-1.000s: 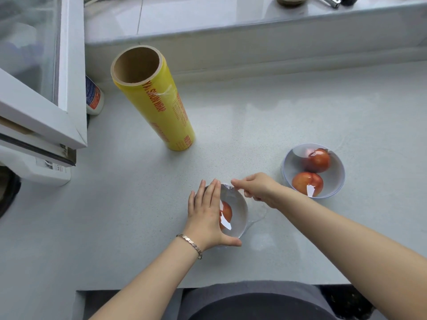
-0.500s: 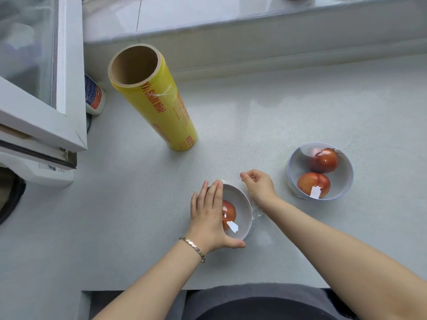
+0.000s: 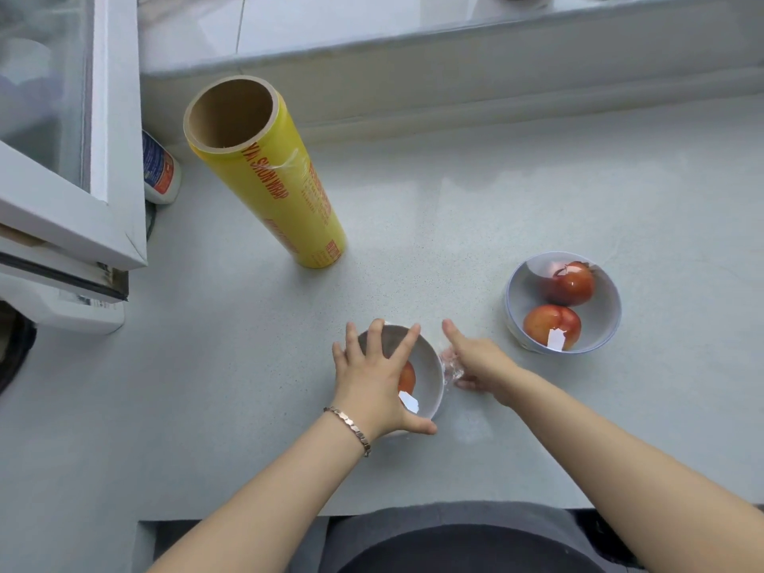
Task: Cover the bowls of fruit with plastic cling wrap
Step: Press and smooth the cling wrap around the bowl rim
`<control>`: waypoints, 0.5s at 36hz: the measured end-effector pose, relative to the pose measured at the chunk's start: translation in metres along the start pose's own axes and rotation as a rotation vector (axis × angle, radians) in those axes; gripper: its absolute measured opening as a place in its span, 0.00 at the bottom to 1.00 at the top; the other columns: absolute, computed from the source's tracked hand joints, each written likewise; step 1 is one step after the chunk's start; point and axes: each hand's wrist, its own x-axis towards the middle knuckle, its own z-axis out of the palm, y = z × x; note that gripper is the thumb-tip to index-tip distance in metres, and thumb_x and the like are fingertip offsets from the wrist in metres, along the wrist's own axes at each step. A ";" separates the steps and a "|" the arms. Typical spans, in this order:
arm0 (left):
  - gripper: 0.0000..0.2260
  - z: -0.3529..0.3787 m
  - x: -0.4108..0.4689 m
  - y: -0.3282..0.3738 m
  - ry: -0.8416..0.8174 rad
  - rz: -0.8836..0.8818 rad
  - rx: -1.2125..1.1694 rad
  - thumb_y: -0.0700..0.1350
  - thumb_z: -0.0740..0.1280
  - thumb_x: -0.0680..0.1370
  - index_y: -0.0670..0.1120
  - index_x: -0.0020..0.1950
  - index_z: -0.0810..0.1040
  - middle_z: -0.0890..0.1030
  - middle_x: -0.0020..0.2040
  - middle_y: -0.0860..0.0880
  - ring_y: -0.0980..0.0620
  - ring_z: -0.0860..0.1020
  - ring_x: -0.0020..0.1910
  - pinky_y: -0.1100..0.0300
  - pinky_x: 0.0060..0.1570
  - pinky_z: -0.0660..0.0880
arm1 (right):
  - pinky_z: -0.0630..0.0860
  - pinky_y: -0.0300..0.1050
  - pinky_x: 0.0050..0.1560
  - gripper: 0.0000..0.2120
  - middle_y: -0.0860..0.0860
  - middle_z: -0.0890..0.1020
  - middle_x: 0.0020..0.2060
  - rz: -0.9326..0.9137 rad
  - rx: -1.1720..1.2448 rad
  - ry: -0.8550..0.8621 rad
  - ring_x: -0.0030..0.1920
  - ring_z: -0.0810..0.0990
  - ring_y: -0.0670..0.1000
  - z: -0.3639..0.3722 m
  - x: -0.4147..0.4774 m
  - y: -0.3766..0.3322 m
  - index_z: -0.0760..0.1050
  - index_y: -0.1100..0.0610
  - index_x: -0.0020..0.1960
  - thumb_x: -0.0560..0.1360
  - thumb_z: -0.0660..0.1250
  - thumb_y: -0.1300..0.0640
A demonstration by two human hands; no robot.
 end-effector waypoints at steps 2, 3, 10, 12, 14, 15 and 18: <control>0.57 -0.003 0.001 0.004 0.013 -0.051 -0.012 0.72 0.68 0.60 0.55 0.75 0.36 0.43 0.75 0.42 0.33 0.39 0.73 0.38 0.70 0.44 | 0.74 0.39 0.41 0.25 0.50 0.77 0.29 0.026 0.071 -0.072 0.33 0.77 0.48 -0.004 -0.008 0.006 0.75 0.55 0.38 0.72 0.58 0.34; 0.57 -0.004 0.001 0.006 0.028 -0.067 -0.010 0.72 0.67 0.61 0.51 0.75 0.37 0.42 0.75 0.41 0.34 0.37 0.73 0.39 0.71 0.43 | 0.73 0.39 0.42 0.23 0.49 0.78 0.30 -0.002 0.074 -0.094 0.34 0.77 0.47 -0.005 -0.010 0.010 0.75 0.55 0.39 0.72 0.60 0.35; 0.60 -0.009 0.008 0.005 -0.043 0.080 0.013 0.71 0.69 0.60 0.51 0.74 0.31 0.31 0.75 0.48 0.39 0.32 0.73 0.33 0.68 0.43 | 0.70 0.37 0.41 0.07 0.49 0.76 0.35 -0.278 0.102 -0.024 0.36 0.74 0.46 0.010 -0.018 0.017 0.74 0.55 0.41 0.71 0.71 0.53; 0.61 -0.011 0.007 0.001 -0.075 0.063 0.016 0.69 0.72 0.59 0.52 0.74 0.31 0.31 0.75 0.48 0.38 0.33 0.73 0.33 0.68 0.44 | 0.70 0.37 0.40 0.12 0.48 0.75 0.36 -0.299 0.063 0.012 0.36 0.73 0.45 0.015 -0.017 0.012 0.74 0.56 0.45 0.69 0.73 0.51; 0.61 -0.010 0.006 -0.002 -0.087 0.043 0.010 0.68 0.72 0.59 0.51 0.74 0.32 0.32 0.75 0.48 0.38 0.32 0.73 0.32 0.68 0.46 | 0.67 0.37 0.37 0.11 0.47 0.73 0.33 -0.327 -0.016 0.073 0.34 0.71 0.45 0.020 -0.016 0.009 0.72 0.54 0.42 0.69 0.72 0.50; 0.61 -0.009 0.004 -0.003 -0.092 0.038 0.008 0.68 0.72 0.59 0.51 0.74 0.32 0.32 0.75 0.48 0.38 0.32 0.73 0.32 0.68 0.47 | 0.66 0.37 0.35 0.11 0.46 0.72 0.31 -0.346 -0.039 0.100 0.32 0.69 0.45 0.022 -0.015 0.007 0.70 0.53 0.39 0.71 0.71 0.51; 0.61 -0.006 0.001 -0.005 -0.095 0.023 -0.010 0.68 0.71 0.60 0.51 0.74 0.32 0.32 0.75 0.49 0.38 0.31 0.72 0.32 0.67 0.48 | 0.65 0.41 0.36 0.13 0.49 0.70 0.30 -0.404 -0.009 0.155 0.31 0.67 0.48 0.025 -0.014 0.005 0.65 0.55 0.35 0.75 0.65 0.56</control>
